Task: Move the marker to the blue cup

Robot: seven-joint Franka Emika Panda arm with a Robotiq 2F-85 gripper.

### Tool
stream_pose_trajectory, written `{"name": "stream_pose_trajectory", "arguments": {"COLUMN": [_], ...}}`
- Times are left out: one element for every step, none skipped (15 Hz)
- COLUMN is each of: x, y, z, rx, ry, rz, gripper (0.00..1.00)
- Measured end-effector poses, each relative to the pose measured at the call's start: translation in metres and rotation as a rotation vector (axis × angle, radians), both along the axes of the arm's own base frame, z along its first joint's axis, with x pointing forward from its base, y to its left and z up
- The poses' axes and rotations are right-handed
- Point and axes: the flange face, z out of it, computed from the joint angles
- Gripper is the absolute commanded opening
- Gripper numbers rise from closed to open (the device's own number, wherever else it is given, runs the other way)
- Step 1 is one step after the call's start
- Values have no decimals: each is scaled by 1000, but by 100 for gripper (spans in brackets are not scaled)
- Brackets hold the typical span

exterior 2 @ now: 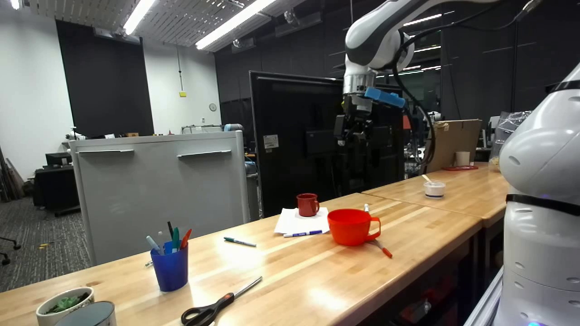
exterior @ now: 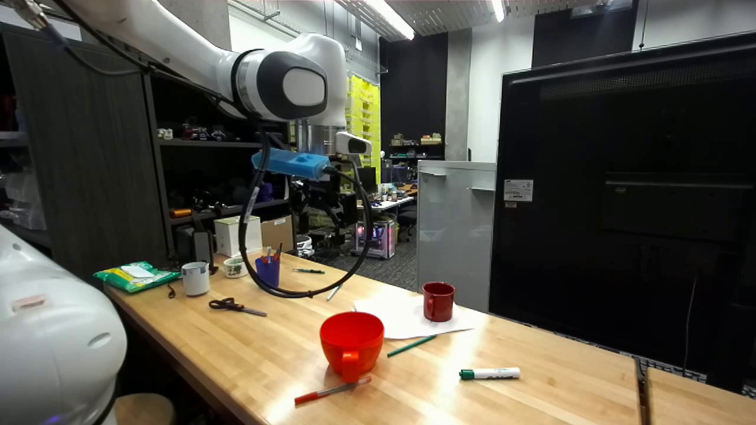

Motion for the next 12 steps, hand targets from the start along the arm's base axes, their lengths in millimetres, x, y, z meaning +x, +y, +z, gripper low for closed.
{"name": "stream_pose_trajectory", "arguments": {"x": [0, 0, 0, 0, 0, 0, 0, 0, 0, -1, -2, -3], "y": [0, 0, 0, 0, 0, 0, -2, -4, -9, -15, -24, -33], "z": [0, 0, 0, 0, 0, 0, 0, 0, 0, 1, 1, 1], "rx": [0, 0, 0, 0, 0, 0, 2, 5, 10, 18, 24, 29], "ry": [0, 0, 0, 0, 1, 1, 1, 1, 1, 2, 3, 3], "rz": [0, 0, 0, 0, 0, -2, -10, -24, -47, -75, -111, -151], "gripper": [100, 100, 100, 100, 100, 100, 100, 100, 100, 100, 100, 100]}}
